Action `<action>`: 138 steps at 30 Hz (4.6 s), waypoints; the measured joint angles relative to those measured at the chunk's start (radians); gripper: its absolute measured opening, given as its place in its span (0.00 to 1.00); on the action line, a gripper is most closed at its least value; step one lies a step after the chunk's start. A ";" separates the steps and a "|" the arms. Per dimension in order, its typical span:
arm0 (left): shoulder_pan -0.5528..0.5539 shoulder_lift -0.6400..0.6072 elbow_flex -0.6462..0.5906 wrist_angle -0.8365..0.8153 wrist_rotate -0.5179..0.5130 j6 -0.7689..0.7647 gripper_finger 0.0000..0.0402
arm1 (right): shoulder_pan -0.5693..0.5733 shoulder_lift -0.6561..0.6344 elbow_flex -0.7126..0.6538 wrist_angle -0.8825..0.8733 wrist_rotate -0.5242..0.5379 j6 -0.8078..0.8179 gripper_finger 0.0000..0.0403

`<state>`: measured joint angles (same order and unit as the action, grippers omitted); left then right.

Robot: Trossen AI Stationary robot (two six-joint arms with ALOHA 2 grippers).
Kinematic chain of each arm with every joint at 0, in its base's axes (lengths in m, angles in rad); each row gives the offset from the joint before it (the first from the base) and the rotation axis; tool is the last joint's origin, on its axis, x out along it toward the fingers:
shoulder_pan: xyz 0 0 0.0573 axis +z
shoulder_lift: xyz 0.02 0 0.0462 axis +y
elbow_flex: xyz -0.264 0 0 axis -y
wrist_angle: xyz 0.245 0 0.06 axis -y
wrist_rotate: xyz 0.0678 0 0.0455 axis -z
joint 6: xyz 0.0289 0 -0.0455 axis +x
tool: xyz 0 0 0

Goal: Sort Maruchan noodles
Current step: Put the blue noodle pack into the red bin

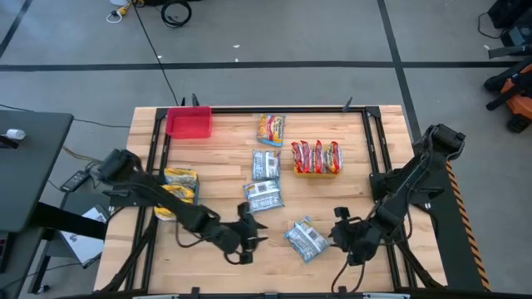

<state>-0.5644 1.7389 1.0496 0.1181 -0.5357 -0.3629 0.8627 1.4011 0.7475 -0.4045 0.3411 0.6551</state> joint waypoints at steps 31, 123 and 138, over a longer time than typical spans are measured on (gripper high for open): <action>0.051 0.152 0.206 -0.106 0.058 0.105 0.49 | -0.177 -0.069 0.000 0.177 0.038 -0.349 0.33; 0.242 0.043 0.235 -0.596 0.593 0.186 0.22 | -0.389 0.118 -0.004 0.290 0.183 -0.404 0.37; 0.146 -0.011 0.234 -0.499 0.492 -1.038 0.58 | -0.412 0.118 -0.004 0.378 0.136 -0.594 0.46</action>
<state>-0.4180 1.7275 1.2839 -0.3808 -0.0439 -1.4009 0.4510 1.5192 0.7433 -0.0270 0.4772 0.0611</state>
